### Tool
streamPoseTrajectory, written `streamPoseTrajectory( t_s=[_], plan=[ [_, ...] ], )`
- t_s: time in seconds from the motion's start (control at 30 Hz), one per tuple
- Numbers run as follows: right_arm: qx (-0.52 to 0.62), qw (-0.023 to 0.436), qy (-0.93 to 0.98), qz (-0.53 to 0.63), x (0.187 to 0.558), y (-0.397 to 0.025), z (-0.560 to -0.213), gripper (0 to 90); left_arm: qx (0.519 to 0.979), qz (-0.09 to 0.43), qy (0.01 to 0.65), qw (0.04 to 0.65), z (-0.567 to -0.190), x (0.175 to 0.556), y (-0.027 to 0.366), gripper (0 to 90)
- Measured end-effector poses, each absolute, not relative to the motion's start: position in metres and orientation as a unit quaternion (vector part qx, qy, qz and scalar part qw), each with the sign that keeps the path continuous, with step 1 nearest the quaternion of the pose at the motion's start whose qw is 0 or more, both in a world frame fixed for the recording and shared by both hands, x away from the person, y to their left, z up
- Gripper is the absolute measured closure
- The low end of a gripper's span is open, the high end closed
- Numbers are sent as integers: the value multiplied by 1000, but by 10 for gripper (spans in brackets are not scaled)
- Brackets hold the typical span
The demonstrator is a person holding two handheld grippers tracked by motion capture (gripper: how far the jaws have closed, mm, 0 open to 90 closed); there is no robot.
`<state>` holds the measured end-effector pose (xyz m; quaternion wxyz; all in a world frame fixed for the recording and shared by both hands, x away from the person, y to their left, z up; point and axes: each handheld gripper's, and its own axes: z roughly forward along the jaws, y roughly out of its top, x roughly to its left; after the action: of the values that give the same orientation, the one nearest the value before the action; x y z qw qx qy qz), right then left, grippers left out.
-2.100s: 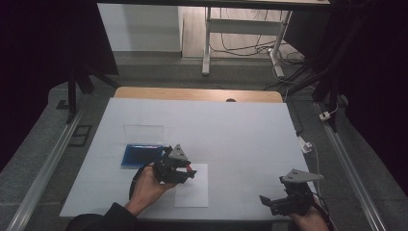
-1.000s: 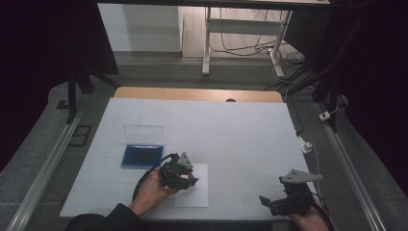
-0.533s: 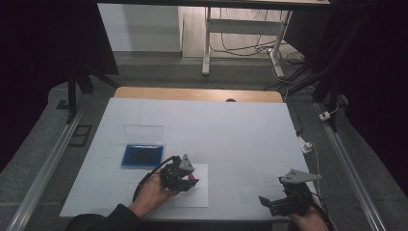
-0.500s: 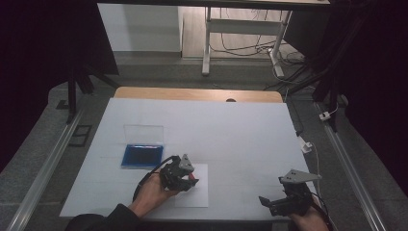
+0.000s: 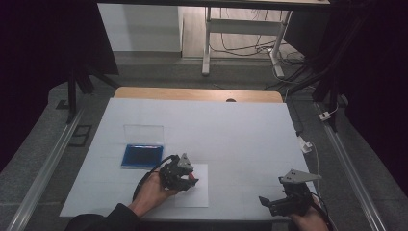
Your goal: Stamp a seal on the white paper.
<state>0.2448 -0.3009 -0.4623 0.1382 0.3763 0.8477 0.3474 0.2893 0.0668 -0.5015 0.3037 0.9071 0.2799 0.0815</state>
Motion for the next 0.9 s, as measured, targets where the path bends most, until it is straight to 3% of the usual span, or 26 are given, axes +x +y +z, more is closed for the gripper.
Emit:
streamPoseTrajectory(
  t_s=[0.13, 0.47, 0.67, 0.9],
  plan=[
    [376, 138, 848, 347, 245, -301, -462, 0, 911, 95, 271, 296, -501, 287, 64, 591],
    [377, 140, 847, 347, 245, -301, -462, 0, 900, 54, 291, 320, -503, 295, 73, 590],
    [378, 139, 847, 346, 245, -301, -462, 0, 906, 80, 281, 306, -502, 290, 67, 590],
    [378, 140, 847, 347, 245, -301, -463, 0, 906, 70, 284, 305, -501, 292, 67, 588]
  ],
)
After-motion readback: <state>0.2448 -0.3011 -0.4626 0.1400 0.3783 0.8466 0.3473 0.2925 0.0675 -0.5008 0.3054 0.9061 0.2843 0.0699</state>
